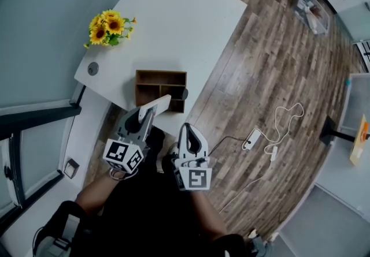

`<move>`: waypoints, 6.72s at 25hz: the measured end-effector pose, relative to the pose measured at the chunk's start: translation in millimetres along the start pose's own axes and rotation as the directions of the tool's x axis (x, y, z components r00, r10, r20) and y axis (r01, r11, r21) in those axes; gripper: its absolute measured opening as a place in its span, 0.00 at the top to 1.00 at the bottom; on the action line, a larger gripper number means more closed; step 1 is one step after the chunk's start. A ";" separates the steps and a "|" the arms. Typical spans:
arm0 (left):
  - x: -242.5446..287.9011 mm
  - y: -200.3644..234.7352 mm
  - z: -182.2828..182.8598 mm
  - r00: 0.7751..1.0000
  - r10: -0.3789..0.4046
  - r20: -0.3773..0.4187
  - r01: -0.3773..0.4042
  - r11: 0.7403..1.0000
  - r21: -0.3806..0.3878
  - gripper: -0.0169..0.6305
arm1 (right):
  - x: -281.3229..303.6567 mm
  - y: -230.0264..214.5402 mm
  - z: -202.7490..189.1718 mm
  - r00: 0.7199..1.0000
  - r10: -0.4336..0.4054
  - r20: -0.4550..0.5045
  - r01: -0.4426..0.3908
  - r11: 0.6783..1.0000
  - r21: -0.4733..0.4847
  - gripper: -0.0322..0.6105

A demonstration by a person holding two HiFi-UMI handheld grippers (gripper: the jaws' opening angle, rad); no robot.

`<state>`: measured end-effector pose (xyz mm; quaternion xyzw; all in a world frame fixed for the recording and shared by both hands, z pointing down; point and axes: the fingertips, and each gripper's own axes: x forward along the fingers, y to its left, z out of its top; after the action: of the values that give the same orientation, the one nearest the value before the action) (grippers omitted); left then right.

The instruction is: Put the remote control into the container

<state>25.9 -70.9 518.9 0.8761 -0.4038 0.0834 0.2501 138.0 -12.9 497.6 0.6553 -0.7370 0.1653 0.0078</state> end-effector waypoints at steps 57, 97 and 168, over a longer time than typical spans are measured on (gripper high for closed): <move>28.7 -21.6 -29.8 0.929 -0.226 -0.292 0.321 0.885 0.338 0.83 | 15.0 9.6 -6.6 0.998 0.050 -0.031 -0.050 0.999 0.001 0.94; 64.6 -9.8 -72.7 0.900 -0.247 -0.359 0.359 0.888 0.287 0.83 | 39.4 -4.2 -22.6 0.997 0.019 -0.072 -0.018 1.000 0.012 0.94; -41.4 -27.6 -9.5 1.000 -0.003 -0.030 0.010 0.970 0.242 0.96 | -23.7 31.4 14.8 0.994 0.090 0.061 -0.087 0.995 -0.046 0.94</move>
<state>19.8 -23.4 502.4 0.9001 -0.3838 0.1441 0.1477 114.0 8.9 470.9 0.6265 -0.7687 0.1285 -0.0087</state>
